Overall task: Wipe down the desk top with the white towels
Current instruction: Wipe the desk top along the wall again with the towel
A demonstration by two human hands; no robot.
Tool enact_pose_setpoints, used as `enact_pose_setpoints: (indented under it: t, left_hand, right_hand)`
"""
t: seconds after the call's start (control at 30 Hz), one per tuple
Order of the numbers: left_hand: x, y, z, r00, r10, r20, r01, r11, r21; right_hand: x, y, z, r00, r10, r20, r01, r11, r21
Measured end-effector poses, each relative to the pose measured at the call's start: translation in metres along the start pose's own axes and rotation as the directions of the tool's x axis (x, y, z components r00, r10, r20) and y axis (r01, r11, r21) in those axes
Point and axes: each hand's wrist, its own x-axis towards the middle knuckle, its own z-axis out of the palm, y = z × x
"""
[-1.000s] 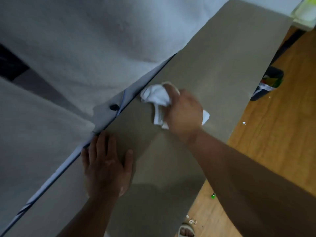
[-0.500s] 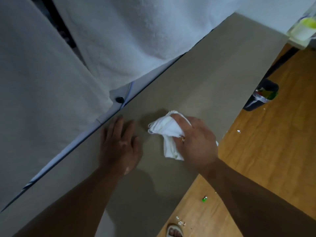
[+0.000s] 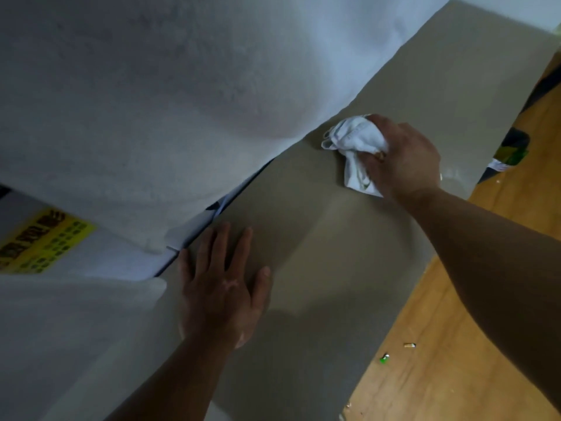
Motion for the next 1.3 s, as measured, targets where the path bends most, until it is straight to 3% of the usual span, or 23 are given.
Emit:
enact_pose_setpoints:
  t: [0.3, 0.5, 0.67, 0.8, 0.9, 1.0, 1.07, 1.3]
  left_hand:
    - [0.001, 0.002, -0.001, 1.000, -0.004, -0.024, 0.004, 1.000, 0.013]
    - [-0.001, -0.002, 0.001, 0.999, 0.015, -0.035, -0.016, 0.999, -0.028]
    - [-0.001, 0.001, 0.001, 0.995, 0.039, -0.095, -0.040, 0.999, -0.006]
    - [0.007, 0.007, 0.004, 0.990, 0.070, -0.119, -0.073, 0.997, -0.016]
    - [0.019, 0.022, 0.005, 0.982, 0.067, -0.176, -0.089, 0.988, -0.122]
    - [0.042, 0.051, 0.005, 0.990, 0.096, -0.102, -0.114, 0.976, -0.186]
    - [0.054, 0.068, 0.007, 0.997, 0.068, -0.038, -0.073, 0.983, -0.169]
    - [0.059, 0.073, 0.017, 0.997, 0.060, -0.043, -0.064, 0.994, -0.091]
  right_hand:
    - [-0.047, -0.044, 0.004, 0.991, 0.132, -0.025, -0.132, 0.991, 0.026]
    - [-0.182, -0.100, -0.016, 0.996, 0.010, 0.087, -0.019, 0.995, 0.096]
    - [-0.262, -0.108, -0.036, 0.988, -0.144, 0.051, 0.138, 0.985, 0.105]
    - [-0.235, -0.077, -0.041, 0.978, -0.197, 0.070, 0.195, 0.980, 0.033]
    - [-0.199, -0.048, -0.037, 0.994, -0.105, 0.002, 0.105, 0.994, -0.009]
    - [-0.158, -0.014, -0.034, 1.000, -0.018, -0.020, 0.018, 0.999, -0.027]
    - [-0.128, 0.008, -0.035, 1.000, 0.018, -0.017, -0.019, 0.999, -0.032]
    - [-0.037, 0.073, -0.042, 0.990, 0.115, -0.082, -0.118, 0.993, -0.032]
